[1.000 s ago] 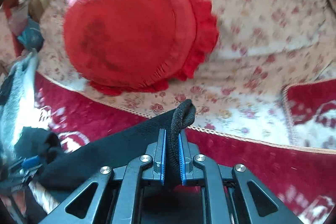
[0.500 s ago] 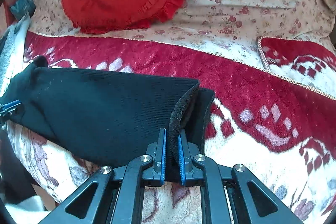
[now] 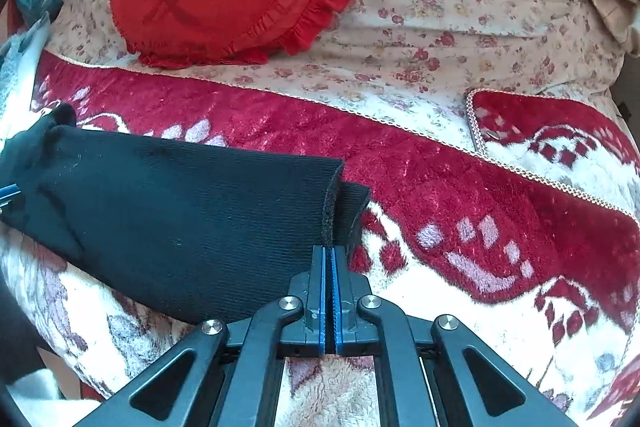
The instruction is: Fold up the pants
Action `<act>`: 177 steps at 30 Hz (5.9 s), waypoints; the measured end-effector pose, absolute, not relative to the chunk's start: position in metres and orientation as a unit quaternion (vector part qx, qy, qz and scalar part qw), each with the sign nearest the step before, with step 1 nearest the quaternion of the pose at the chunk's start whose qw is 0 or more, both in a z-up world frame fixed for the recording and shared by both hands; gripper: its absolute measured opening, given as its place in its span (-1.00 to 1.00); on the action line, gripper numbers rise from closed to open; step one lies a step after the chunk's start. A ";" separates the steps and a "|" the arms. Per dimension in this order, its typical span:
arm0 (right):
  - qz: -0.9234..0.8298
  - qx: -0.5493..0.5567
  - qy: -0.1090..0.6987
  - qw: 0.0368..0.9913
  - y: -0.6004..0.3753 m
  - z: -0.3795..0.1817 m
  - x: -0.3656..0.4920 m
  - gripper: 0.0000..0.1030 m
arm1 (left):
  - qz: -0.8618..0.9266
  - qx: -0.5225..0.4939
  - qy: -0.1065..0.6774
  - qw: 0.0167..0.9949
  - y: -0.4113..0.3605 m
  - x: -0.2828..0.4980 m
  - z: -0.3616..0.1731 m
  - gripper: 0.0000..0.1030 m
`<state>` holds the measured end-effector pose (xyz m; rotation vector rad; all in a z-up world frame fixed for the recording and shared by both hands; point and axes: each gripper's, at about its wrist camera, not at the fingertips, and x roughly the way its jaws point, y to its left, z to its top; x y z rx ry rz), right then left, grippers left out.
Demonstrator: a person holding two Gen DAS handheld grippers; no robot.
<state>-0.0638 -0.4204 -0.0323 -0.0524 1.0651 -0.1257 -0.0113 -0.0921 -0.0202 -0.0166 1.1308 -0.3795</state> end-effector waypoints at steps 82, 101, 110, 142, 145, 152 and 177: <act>0.116 -0.021 0.481 0.869 -0.245 -0.053 -0.045 -0.63 | -0.028 0.017 0.485 0.874 -0.040 -0.023 -0.032 0.28; 0.071 0.025 0.471 0.879 -0.293 -0.043 -0.052 -0.49 | -0.076 0.032 0.485 0.870 -0.079 -0.028 -0.021 0.28; 0.083 0.029 0.444 0.892 -0.286 -0.027 -0.038 -0.49 | -0.092 0.039 0.486 0.868 -0.103 -0.018 -0.024 0.28; 0.049 0.010 0.461 0.886 -0.305 -0.040 -0.045 -0.47 | -0.103 0.050 0.487 0.866 -0.127 -0.026 -0.024 0.28; 0.045 0.015 0.463 0.885 -0.313 -0.044 -0.051 -0.47 | -0.106 0.054 0.489 0.864 -0.131 -0.029 -0.025 0.28; 0.033 0.032 0.463 0.885 -0.337 -0.043 -0.068 -0.47 | -0.122 0.057 0.494 0.859 -0.141 -0.034 -0.025 0.28; -0.062 0.086 0.451 0.886 -0.437 -0.037 -0.091 -0.69 | -0.199 0.101 0.497 0.839 -0.234 -0.019 -0.022 0.28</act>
